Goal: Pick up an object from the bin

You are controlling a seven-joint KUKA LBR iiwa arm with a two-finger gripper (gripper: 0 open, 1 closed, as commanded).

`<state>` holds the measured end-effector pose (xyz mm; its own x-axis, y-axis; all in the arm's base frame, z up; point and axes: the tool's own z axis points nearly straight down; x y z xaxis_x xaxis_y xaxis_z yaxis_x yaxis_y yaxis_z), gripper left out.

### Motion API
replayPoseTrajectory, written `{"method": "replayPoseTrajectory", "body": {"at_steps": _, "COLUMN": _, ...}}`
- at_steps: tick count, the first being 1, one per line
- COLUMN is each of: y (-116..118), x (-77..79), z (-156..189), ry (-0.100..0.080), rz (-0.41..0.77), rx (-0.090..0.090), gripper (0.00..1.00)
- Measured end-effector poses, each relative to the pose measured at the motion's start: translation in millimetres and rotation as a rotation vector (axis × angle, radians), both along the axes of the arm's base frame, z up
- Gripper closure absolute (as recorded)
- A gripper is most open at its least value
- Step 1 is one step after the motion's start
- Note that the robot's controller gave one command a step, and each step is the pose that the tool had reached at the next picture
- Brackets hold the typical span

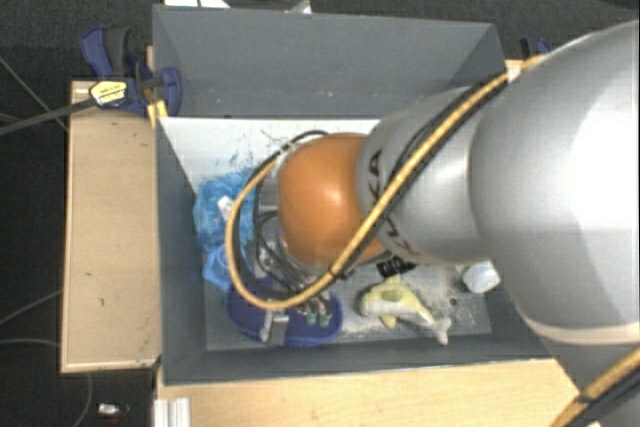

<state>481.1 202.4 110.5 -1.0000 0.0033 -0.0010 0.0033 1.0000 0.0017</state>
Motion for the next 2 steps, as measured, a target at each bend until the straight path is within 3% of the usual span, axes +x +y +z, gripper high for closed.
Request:
{"method": "replayPoseTrajectory", "body": {"at_steps": 1, "y": -13.2, "x": 3.5, "z": -37.8, "ry": -0.018, "rz": 0.049, "rx": 0.01, "gripper": 0.0}}
{"method": "replayPoseTrajectory", "body": {"at_steps": 2, "y": 38.4, "x": 17.6, "z": -35.7, "ry": -0.011, "rz": -0.482, "rx": 0.009, "gripper": 1.0}}
